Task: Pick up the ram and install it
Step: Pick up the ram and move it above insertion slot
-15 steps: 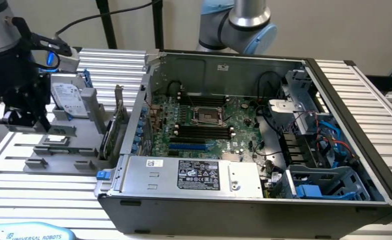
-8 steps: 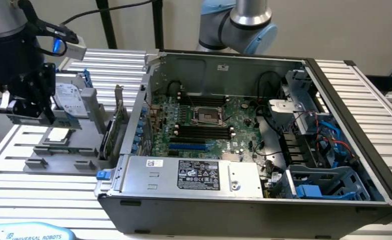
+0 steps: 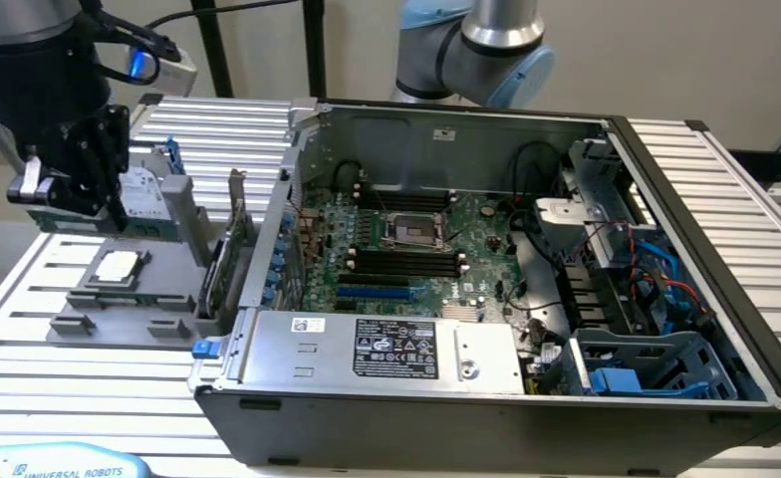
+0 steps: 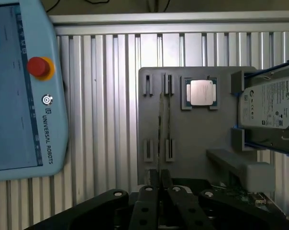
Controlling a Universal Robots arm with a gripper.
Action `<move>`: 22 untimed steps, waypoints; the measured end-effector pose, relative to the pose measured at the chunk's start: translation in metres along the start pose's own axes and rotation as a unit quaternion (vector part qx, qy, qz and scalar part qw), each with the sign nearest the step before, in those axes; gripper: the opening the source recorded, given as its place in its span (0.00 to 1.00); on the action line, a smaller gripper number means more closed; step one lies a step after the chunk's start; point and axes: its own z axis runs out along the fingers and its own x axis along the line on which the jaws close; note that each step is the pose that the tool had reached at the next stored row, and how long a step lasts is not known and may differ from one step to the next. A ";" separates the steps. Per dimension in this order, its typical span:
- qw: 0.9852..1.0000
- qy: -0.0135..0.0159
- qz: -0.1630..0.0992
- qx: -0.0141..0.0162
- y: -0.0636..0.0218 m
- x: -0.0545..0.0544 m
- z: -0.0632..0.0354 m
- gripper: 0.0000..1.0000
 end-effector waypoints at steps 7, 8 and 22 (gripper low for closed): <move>1.000 0.000 0.000 0.000 -0.0207 -0.003 -0.0181 0.14; 1.000 0.000 0.000 0.000 -0.0239 -0.004 -0.0204 0.14; 1.000 -0.016 -0.001 -0.001 -0.0821 -0.006 -0.0400 0.14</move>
